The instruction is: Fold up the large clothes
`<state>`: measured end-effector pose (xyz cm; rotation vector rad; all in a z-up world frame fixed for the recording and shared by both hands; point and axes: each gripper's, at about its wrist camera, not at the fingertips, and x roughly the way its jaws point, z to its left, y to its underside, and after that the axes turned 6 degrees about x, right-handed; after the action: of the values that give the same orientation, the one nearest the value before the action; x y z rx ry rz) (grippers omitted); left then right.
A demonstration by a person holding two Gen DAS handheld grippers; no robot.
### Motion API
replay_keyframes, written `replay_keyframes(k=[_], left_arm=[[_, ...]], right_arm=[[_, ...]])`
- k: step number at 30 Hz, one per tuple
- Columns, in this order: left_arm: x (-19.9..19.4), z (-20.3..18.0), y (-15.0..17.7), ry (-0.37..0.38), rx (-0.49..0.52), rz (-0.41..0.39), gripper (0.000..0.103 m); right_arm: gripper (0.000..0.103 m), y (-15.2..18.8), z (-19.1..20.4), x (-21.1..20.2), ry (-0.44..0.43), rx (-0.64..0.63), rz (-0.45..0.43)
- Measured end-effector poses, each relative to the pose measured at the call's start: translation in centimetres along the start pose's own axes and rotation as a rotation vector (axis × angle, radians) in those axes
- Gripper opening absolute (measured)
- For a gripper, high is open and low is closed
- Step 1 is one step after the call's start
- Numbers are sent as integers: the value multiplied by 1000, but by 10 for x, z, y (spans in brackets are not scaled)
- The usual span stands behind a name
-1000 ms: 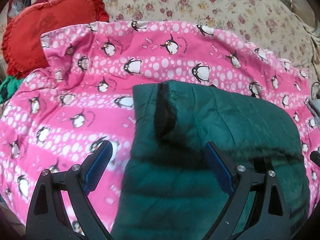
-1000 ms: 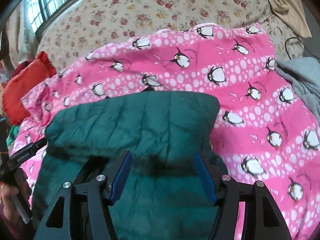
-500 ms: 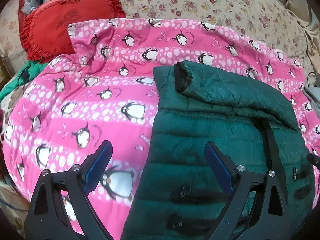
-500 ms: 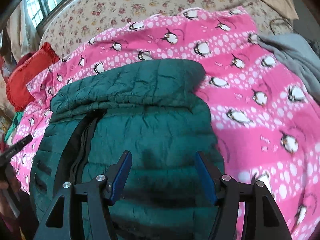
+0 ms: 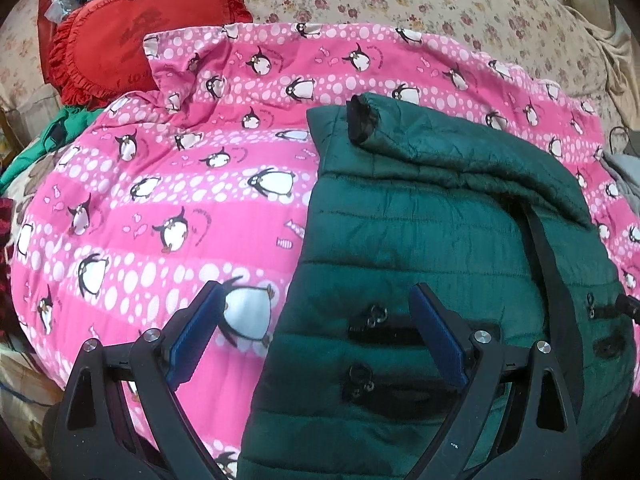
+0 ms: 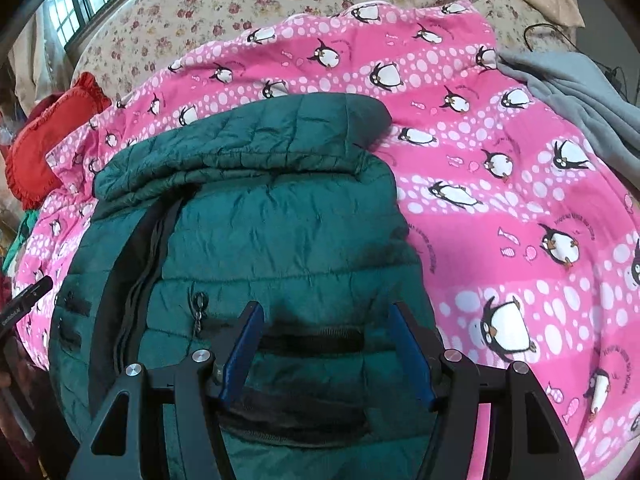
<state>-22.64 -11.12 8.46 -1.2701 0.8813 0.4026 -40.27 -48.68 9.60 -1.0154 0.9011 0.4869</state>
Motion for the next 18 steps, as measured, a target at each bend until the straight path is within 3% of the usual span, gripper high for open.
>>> replay_keyframes(k=[6, 18], left_arm=[[-1, 3, 10, 1, 5, 20, 93], [-4, 10, 28, 10, 4, 58, 93]], right_arm=[[70, 9, -1, -2, 27, -23, 24], [70, 21, -5, -7, 42, -19, 38]])
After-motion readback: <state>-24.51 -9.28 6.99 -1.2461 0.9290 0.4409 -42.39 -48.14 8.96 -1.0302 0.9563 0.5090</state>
